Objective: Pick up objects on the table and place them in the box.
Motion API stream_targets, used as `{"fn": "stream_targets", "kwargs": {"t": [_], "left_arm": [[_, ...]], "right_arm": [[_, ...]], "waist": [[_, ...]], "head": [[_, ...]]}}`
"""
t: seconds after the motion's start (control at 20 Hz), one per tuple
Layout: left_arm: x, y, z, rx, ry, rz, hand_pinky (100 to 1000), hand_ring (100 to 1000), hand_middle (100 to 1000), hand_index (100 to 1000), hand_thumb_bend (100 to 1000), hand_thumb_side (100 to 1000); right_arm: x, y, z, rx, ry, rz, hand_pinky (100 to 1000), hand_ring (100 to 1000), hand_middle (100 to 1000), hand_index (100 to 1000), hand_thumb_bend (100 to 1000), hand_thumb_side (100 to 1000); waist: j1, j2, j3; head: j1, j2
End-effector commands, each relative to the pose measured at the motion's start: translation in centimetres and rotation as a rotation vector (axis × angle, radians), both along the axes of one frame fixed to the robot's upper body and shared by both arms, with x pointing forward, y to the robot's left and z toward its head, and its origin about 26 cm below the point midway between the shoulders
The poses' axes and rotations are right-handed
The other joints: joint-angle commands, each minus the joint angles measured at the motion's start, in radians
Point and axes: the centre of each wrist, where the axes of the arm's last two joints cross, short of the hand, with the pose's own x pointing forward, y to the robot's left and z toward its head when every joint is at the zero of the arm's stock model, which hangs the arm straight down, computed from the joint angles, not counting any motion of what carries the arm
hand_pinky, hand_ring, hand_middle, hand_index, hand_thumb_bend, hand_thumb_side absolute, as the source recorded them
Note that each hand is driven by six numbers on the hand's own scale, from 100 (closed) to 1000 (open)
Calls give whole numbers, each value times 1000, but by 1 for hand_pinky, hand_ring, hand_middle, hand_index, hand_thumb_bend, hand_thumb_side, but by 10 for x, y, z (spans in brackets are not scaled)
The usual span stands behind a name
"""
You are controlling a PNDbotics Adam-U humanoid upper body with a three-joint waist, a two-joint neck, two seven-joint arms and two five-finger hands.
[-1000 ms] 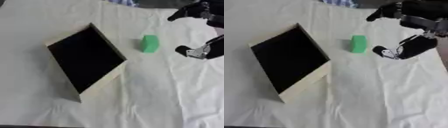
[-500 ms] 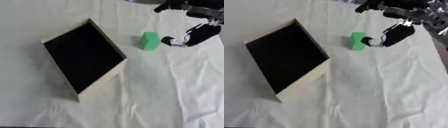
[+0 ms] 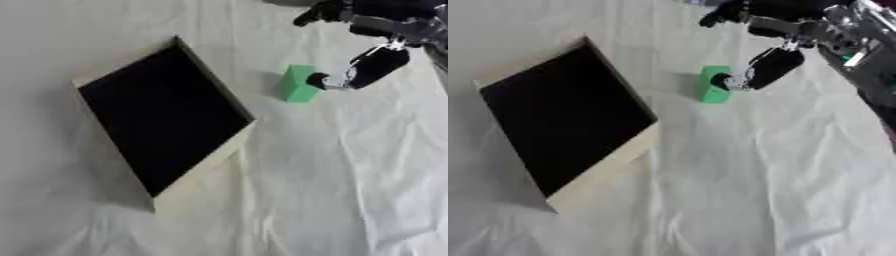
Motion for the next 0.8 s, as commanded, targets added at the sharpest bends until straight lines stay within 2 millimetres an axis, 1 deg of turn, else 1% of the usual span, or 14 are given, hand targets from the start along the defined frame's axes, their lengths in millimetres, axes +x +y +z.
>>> {"fn": "stream_targets", "kwargs": {"t": [0.05,0.55,0.8], "left_arm": [[-2,1,10,34,-30,-4,607,731,716,792,100,644],[-2,0,11,48,-34,-8,608,730,716,793,100,652],[-2,-1,12,50,-35,-13,608,729,715,794,100,657]], "right_arm": [[3,-8,9,-22,-19,-13,879,929,876,970,360,531],[10,-15,1,-63,24,-22,884,936,879,978,363,550],[14,-22,-1,-96,30,-52,884,941,888,980,401,542]], "waist": [[5,-13,4],[-3,9,22],[-5,14,26]], "head": [[-3,-16],[1,-25],[2,-29]]}}
